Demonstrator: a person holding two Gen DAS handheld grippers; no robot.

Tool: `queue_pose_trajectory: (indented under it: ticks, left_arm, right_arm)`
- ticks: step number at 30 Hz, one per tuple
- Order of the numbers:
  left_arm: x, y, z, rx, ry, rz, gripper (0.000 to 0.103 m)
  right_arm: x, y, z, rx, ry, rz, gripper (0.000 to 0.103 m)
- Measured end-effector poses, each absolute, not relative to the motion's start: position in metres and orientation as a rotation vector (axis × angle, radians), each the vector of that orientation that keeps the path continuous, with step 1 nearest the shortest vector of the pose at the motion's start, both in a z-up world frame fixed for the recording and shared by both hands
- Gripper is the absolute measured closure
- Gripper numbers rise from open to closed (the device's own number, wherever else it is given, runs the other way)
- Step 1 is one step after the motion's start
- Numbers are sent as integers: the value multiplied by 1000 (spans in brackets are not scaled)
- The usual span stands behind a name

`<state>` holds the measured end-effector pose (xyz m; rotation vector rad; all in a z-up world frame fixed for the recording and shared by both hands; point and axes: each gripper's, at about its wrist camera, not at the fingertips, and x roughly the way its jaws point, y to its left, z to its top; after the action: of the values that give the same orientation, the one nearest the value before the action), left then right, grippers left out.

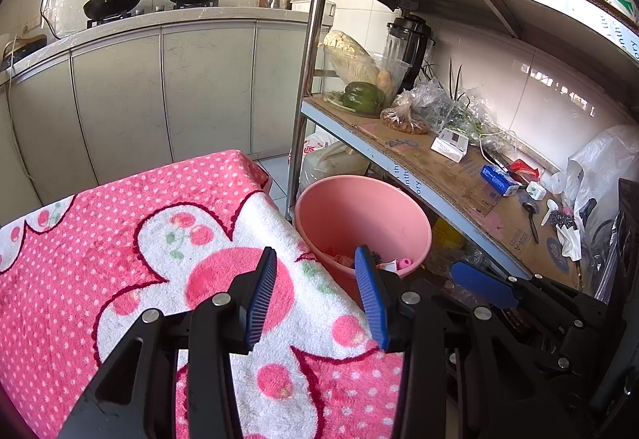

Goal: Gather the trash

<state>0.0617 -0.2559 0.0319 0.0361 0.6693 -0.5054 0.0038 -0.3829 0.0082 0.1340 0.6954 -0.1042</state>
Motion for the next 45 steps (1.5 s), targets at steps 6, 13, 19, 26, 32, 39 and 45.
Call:
queue_pose_trajectory:
  ticks: [6, 13, 19, 26, 32, 39, 45]
  left_arm:
    - [62, -256, 32, 36, 670, -506, 63]
    - [61, -256, 32, 35, 670, -505, 63]
    - [61, -256, 32, 37, 671, -507, 63]
    - [60, -259, 33, 40, 672, -511, 63]
    - [59, -260, 33, 43, 674, -514, 63]
    - [59, -260, 33, 45, 664, -509, 63]
    - [60, -258, 33, 41, 673, -512, 63]
  right_arm:
    - [4, -383, 8, 129, 694, -104, 64]
    - [4, -382, 11, 120, 699, -101, 64]
    - [5, -382, 11, 121, 701, -102, 64]
    - [7, -383, 12, 125, 703, -102, 64]
    - [7, -383, 11, 126, 704, -103, 64]
    - [7, -384, 11, 126, 704, -102, 64]
    - [8, -383, 11, 131, 706, -102, 64]
